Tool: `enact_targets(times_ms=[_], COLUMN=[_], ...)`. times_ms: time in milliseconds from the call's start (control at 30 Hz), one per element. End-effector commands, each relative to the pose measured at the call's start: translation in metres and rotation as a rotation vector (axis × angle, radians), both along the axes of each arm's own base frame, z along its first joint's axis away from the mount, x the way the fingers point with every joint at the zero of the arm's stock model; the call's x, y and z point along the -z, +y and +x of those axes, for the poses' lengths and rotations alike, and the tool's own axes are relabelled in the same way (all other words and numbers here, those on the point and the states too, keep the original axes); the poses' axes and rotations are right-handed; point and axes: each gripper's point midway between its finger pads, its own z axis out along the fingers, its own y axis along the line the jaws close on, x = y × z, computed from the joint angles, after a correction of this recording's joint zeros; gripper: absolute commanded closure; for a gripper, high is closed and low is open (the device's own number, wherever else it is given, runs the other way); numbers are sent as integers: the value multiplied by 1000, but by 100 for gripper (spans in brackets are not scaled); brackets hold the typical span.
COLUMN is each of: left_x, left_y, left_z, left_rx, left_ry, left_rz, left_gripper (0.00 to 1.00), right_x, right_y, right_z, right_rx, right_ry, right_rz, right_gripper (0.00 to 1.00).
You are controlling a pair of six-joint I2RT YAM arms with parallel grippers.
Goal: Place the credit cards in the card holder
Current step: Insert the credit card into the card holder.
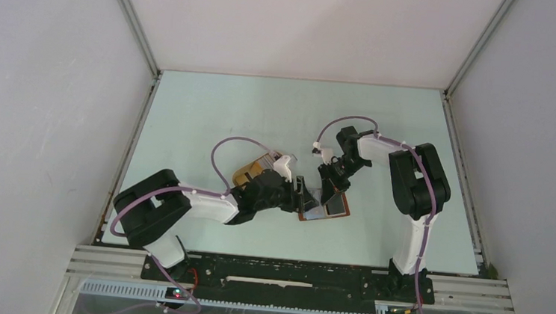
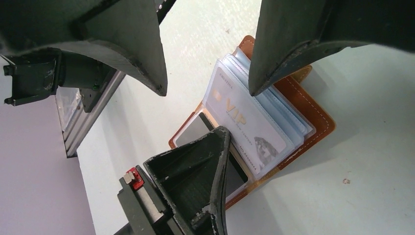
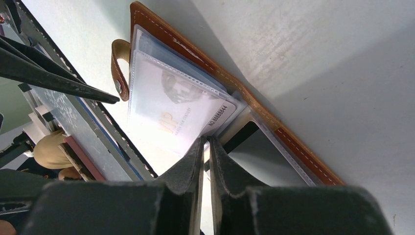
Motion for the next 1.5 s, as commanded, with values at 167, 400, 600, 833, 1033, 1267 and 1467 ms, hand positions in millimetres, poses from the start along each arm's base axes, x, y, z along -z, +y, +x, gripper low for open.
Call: enact_targets(times_ms=[167,400,600,833,1033,1267,1467], left_x=[1,6,4,3,3,5,6], left_y=[0,0,-2,-3,-5,-7,-9], left_z=[8,9,10,9,9,10,10], left_rx=[-36,-38,-34,-29,-22,-18,-11], left_ry=[4,13,14,12,13,20,23], left_rz=[-6,1,-3,-11,-16,-17,-26], left_gripper=[34,35,36,37,39,41,44], right_x=[7,7,6,7,6,6,5], right_y=[-4,-4,-4,-4,-4,-4,-3], right_z=[10,10,10,10,10,10,10], right_rx=[-6,-8,-7,-8,-9,-9,-9], right_ry=[-36,-35,-35,-35,-35,-36,-35], right_rz=[-33,-32,-30,-30,-27,-28,-26], right_gripper=[83,83,83,83,83,83,83])
